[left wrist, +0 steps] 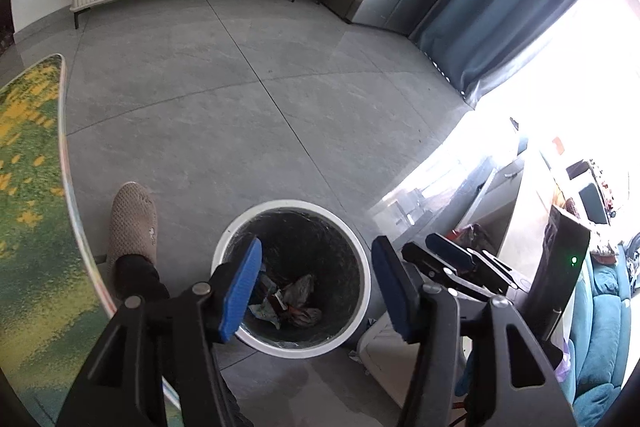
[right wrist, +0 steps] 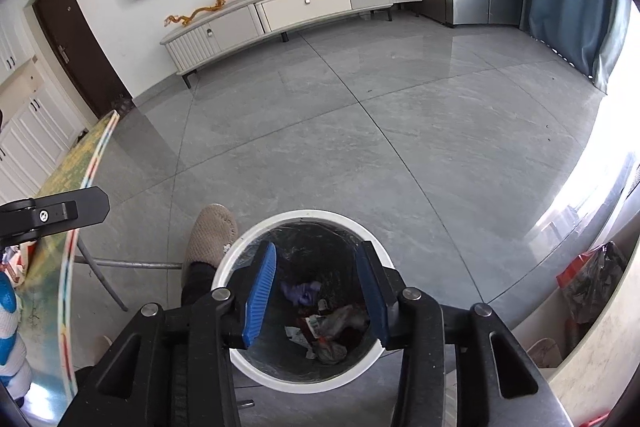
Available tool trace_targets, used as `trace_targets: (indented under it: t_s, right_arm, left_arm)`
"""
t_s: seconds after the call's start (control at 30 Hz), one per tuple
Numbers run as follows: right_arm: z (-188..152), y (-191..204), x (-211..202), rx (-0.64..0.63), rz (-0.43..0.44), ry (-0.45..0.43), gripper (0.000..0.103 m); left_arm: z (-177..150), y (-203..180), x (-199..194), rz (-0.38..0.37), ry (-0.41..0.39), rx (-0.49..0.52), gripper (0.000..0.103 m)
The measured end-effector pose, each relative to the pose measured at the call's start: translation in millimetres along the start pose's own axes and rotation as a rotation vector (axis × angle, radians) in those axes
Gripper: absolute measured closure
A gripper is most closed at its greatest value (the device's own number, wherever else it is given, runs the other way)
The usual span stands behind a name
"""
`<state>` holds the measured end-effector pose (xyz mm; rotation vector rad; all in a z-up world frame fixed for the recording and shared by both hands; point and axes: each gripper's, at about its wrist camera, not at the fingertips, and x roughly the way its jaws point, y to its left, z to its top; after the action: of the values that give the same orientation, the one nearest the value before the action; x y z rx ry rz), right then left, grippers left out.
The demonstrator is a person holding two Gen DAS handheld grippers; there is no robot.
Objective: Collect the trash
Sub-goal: 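Carry both items over the bin and open both tools to drop them, then move both open tools back over the table toward the remaining trash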
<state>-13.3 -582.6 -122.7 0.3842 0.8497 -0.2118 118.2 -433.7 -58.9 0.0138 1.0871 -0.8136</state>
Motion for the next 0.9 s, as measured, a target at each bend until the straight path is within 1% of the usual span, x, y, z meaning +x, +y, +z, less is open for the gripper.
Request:
trace_targets:
  t_s: [0.1,0.27,0.43,0.6,0.8,0.9]
  right_arm:
    - [3,3,-7,-0.002,0.011,-0.019,0.060]
    - [6,14,-25,-0.005,0.045,-0.068,0.056]
    - [9,31,-38,-0.012,0.082,-0.103,0.055]
    - [9,61,-48,-0.042,0.137,-0.120,0.055]
    - [10,104,-57,-0.093,0.192,-0.123,0.055]
    - [9,130,-62,-0.127,0.215,-0.119,0.055]
  left_arm:
    - [-2,4,-17,0.002,-0.054,-0.011,0.048]
    - [-11,4,-41,0.021,-0.069,0.008,0.048]
    - [-34,10,-72,0.060,-0.100,0.033,0.048]
    - [-55,33,-112,0.118,-0.146,0.018,0.048]
    - [-80,70,-168,0.181,-0.220,-0.039,0.047]
    - [-91,88,-191,0.213,-0.253,-0.064,0.039]
